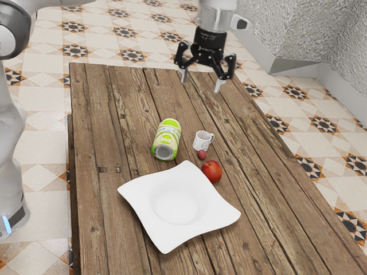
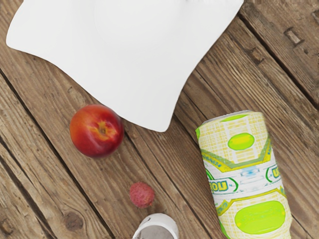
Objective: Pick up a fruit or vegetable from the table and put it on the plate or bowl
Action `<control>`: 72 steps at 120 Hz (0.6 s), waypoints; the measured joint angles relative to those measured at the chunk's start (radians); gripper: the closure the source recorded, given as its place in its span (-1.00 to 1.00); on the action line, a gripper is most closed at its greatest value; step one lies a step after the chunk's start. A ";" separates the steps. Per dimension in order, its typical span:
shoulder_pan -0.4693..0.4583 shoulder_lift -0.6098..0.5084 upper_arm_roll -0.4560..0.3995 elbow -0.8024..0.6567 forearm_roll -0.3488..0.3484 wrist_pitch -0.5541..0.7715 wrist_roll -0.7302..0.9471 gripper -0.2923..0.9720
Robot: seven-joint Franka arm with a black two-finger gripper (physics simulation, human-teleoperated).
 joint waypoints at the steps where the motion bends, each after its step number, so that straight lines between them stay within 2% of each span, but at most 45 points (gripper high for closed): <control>1: 0.001 0.000 0.000 0.000 -0.001 -0.002 -0.019 -0.54; 20: 0.016 0.005 0.002 0.004 -0.006 -0.024 -0.337 -0.54; 40: 0.006 0.062 -0.005 0.015 -0.005 -0.033 -0.557 -0.54; 56: -0.010 0.115 -0.004 0.035 0.015 -0.024 -0.510 -0.54; 64: -0.002 0.221 -0.008 0.115 0.034 0.003 -0.463 -0.54; 72: 0.023 0.287 -0.049 0.151 0.072 0.043 -0.420 -0.54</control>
